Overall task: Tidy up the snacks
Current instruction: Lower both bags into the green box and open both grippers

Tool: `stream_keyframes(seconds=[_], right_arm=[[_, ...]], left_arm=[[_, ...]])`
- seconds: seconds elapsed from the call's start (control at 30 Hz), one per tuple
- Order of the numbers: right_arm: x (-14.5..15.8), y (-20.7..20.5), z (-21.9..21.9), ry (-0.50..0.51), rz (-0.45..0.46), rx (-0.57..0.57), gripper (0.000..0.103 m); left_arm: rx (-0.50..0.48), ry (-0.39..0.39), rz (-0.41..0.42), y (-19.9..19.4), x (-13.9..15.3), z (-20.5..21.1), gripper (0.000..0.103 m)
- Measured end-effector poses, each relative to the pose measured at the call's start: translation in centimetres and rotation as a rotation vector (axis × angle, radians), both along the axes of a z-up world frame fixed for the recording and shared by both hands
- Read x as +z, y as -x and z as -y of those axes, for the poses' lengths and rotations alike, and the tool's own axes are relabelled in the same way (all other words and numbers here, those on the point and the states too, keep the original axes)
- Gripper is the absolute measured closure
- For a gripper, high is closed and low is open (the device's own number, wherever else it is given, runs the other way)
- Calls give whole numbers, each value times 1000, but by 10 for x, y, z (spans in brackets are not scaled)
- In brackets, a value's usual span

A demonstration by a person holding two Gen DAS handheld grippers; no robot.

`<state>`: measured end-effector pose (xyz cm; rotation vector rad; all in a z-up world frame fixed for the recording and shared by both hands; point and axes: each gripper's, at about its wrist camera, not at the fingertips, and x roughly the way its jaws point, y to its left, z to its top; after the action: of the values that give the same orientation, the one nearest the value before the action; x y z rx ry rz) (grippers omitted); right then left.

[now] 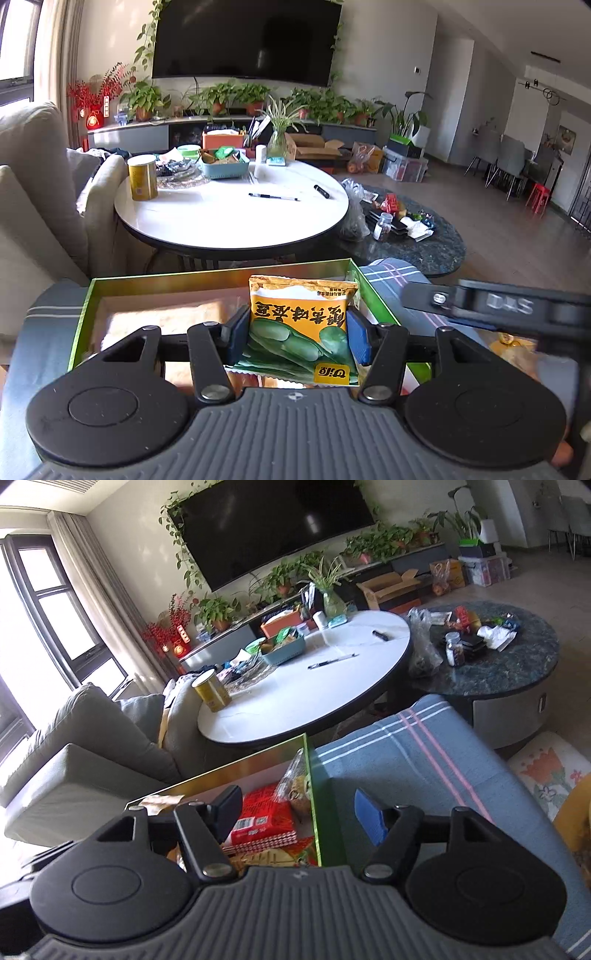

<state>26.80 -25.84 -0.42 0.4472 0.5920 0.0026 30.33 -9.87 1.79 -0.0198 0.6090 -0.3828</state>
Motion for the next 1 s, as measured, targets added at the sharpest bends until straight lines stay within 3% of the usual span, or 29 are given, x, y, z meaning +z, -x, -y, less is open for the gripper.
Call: stream_keyframes(seconds=[0.2, 0.3, 0.37, 0.7, 1.0], right_arm=[[-3, -2, 10, -15, 5, -25, 23], [-6, -1, 12, -4, 4, -31, 23], [-9, 0, 13, -6, -2, -28, 23], [-5, 18, 7, 8, -6, 4, 23], [-2, 65, -8, 67, -16, 83, 23]], left_arm=[[16, 14, 18, -31, -12, 12, 51], [26, 69, -17, -38, -14, 6, 38], [40, 88, -31, -35, -14, 0, 35], [40, 27, 16, 12, -4, -14, 34], [37, -27, 9, 71, -7, -19, 33]])
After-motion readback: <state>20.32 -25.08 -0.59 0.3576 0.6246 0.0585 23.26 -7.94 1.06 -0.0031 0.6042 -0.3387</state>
